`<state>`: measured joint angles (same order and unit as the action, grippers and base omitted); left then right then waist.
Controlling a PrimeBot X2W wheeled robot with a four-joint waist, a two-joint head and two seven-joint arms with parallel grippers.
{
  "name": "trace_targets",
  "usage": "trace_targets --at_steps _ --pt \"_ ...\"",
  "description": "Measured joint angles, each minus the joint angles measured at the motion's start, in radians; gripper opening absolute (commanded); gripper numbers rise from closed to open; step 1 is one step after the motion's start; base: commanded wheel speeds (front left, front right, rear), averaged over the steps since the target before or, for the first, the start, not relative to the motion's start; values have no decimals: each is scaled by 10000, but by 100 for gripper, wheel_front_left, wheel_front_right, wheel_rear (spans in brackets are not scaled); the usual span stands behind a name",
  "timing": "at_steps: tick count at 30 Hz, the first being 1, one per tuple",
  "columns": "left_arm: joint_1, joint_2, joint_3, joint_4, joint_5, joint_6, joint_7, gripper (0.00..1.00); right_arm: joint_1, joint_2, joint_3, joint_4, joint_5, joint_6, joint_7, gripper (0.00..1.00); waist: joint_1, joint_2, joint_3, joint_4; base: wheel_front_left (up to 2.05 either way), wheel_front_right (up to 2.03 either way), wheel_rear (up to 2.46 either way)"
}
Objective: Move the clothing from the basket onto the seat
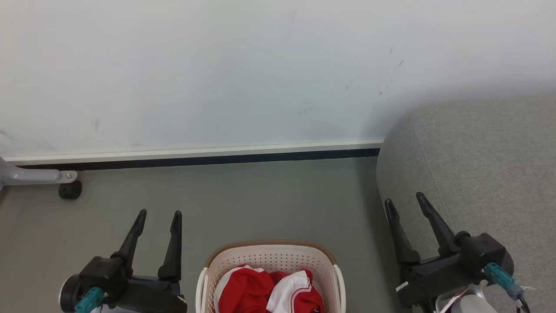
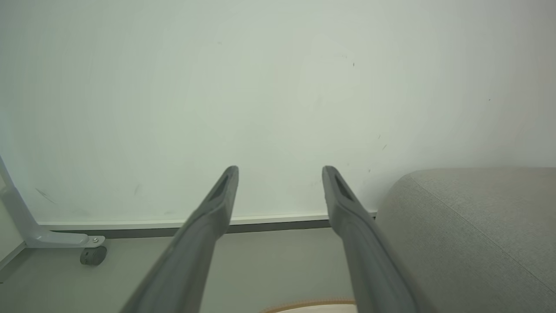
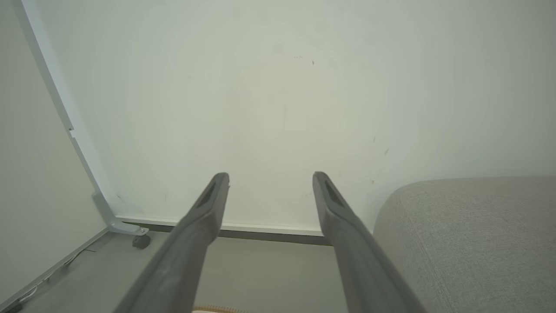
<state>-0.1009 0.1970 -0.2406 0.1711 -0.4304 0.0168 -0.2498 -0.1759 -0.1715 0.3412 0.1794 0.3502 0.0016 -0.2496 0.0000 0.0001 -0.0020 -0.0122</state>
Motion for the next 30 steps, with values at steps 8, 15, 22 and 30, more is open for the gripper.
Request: trace_targets --at_steps 8,15,22,30 --pt "-1 -8 25 -2 113 4 0 100 0 4 -31 -10 -171 -15 -42 100 0 0 10 -4 0 0 0" --pt "-1 -27 100 4 136 -71 0 100 0 27 -132 0 -184 -13 -42 100 0 0 14 -23 0 0 0" --pt "1 -94 188 10 186 -92 0 100 3 86 -211 10 -255 46 -42 100 0 0 21 -80 0 0 0" --pt "15 -176 355 -105 184 -171 -2 100 11 134 -290 -61 -263 75 -42 100 0 0 94 -153 0 0 0"
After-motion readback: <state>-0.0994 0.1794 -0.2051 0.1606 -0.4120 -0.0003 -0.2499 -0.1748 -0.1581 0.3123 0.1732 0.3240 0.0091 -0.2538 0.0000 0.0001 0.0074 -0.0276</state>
